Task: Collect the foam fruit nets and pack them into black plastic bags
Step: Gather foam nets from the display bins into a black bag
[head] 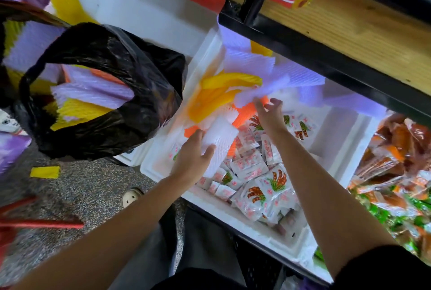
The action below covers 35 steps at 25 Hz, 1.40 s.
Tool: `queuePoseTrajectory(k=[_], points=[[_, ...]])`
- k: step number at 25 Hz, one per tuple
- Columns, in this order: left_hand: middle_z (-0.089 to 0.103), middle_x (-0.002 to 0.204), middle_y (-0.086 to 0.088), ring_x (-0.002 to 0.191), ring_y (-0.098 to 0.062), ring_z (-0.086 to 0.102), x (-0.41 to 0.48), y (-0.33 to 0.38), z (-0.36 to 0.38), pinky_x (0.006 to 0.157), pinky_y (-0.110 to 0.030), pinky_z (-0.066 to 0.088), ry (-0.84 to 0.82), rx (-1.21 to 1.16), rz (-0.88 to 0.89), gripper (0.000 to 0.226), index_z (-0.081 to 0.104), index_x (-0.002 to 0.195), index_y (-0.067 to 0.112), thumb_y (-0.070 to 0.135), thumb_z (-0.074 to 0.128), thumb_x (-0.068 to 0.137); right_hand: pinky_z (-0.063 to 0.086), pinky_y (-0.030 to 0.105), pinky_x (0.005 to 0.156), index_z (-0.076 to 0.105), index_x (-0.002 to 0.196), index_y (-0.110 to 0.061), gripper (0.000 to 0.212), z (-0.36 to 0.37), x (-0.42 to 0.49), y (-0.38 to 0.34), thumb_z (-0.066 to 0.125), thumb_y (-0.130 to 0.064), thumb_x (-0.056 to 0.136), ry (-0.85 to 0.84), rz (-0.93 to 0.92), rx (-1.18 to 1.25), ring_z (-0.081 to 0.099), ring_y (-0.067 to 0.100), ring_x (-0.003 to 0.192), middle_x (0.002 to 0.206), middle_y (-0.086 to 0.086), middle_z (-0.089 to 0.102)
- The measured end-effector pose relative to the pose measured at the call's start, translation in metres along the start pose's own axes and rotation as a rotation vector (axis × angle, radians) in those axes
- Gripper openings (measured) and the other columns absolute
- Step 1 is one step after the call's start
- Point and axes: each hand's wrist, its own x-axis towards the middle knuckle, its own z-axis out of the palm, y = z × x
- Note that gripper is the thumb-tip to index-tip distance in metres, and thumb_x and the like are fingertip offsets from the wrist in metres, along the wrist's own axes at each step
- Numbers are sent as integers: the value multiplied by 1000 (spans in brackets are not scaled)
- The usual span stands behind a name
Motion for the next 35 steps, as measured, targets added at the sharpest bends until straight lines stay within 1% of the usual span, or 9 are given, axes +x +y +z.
queuePoseTrajectory(k=[5, 9, 14, 17, 21, 24, 28, 32, 35], points=[[35, 64, 2, 53, -12, 40, -9, -3, -12, 54, -29, 21, 80, -26, -86, 23, 42, 108, 4, 21, 52, 95, 43, 32, 90, 32, 134, -1, 69, 17, 21, -15, 53, -49, 90, 90, 194, 103, 49, 20, 102, 112, 7, 48], [49, 85, -2, 78, -21, 49, -13, -1, -17, 64, -27, 29, 123, -99, -154, 24, 43, 108, 3, 21, 51, 96, 47, 27, 74, 43, 127, 1, 39, 4, 12, -16, 52, -13, 91, 186, 121, 143, 50, 20, 91, 104, 6, 52], [51, 101, -8, 89, -22, 50, -12, 2, -15, 71, -27, 34, 145, -260, -322, 31, 43, 118, -2, 20, 51, 96, 38, 6, 51, 43, 109, 1, 19, -26, -79, -5, 49, -10, 95, 126, -169, 133, 49, 15, 72, 85, 1, 48], [53, 106, -2, 103, -22, 51, -20, 8, -8, 78, -29, 37, 39, -464, -364, 28, 46, 121, 6, 21, 50, 97, 45, 22, 62, 45, 113, 5, 24, -31, -117, 12, 50, -11, 95, -79, -199, 120, 54, 23, 74, 96, 19, 53], [65, 84, 2, 97, -18, 58, -41, 26, 2, 80, -31, 45, -134, -824, -420, 26, 56, 96, 22, 35, 34, 101, 47, 22, 74, 47, 112, -26, 20, -10, -153, 25, 54, -21, 94, -254, -256, -52, 59, 16, 92, 112, -4, 57], [67, 83, -10, 89, -25, 62, -51, 19, 0, 69, -29, 49, -120, -769, -350, 10, 54, 105, 15, 16, 49, 96, 42, 5, 73, 53, 120, -23, 24, 0, -154, 11, 49, -20, 97, -364, -352, -182, 55, 9, 94, 113, -5, 54], [63, 100, -3, 94, -16, 60, -55, -14, -12, 69, -15, 46, -24, -685, -389, 23, 53, 113, 9, 8, 58, 91, 43, 32, 98, 43, 137, -12, 44, 4, -93, -16, 54, -21, 95, -175, -522, -341, 48, 22, 122, 137, 7, 46], [64, 99, -1, 89, -12, 61, -62, -30, -18, 70, -13, 49, 18, -688, -398, 23, 55, 112, 9, 7, 60, 90, 13, 36, 116, 10, 150, -9, 83, 33, -30, -27, 63, -29, 89, -312, -525, -682, 7, 25, 145, 157, 8, 13], [65, 105, -6, 94, -16, 61, -64, -38, -20, 77, -21, 49, 39, -714, -429, 27, 55, 116, 6, 8, 60, 90, 12, 43, 117, 6, 150, -10, 93, 47, -8, -22, 66, -39, 85, -327, -497, -963, 12, 29, 144, 156, 12, 17]])
